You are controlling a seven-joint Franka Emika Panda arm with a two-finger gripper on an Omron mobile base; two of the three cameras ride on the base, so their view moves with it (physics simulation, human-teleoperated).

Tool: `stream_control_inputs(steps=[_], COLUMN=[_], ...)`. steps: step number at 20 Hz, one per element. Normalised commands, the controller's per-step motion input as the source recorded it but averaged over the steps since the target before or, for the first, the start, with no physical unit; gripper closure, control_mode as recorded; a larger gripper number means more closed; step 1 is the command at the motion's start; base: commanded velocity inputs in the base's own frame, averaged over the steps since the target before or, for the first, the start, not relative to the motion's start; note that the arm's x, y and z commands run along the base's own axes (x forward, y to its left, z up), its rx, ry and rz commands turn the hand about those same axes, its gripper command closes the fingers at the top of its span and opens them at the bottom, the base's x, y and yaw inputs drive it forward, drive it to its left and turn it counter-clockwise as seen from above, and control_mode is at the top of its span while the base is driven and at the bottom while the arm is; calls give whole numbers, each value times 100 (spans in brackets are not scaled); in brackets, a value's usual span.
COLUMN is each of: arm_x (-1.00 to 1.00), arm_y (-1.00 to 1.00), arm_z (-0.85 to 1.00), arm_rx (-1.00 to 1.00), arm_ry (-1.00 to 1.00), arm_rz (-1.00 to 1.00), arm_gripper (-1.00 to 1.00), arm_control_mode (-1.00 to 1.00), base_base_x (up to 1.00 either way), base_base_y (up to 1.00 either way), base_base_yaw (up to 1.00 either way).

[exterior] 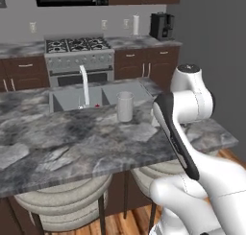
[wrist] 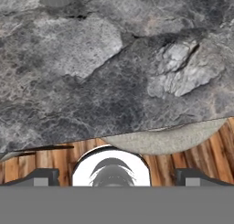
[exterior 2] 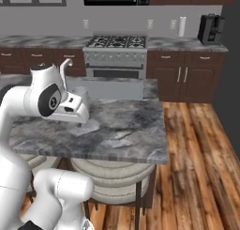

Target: Pick the glass cup and colander and place them in the sink. Then turn on the water.

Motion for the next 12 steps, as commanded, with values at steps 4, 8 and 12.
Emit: stream_control_inputs(steps=[4,8,12], arm_x=[0,0,0], arm_y=[0,0,0], arm_z=[0,0,0], arm_rx=[0,0,0], arm_ry=[0,0,0], arm_rz=[0,0,0], arm_gripper=[-100,-100,-100], arm_control_mode=[100,100,100], base_base_x=[70,69,55], base_base_y=[47,55,48], base_base_yaw=[-16,-11,-10])
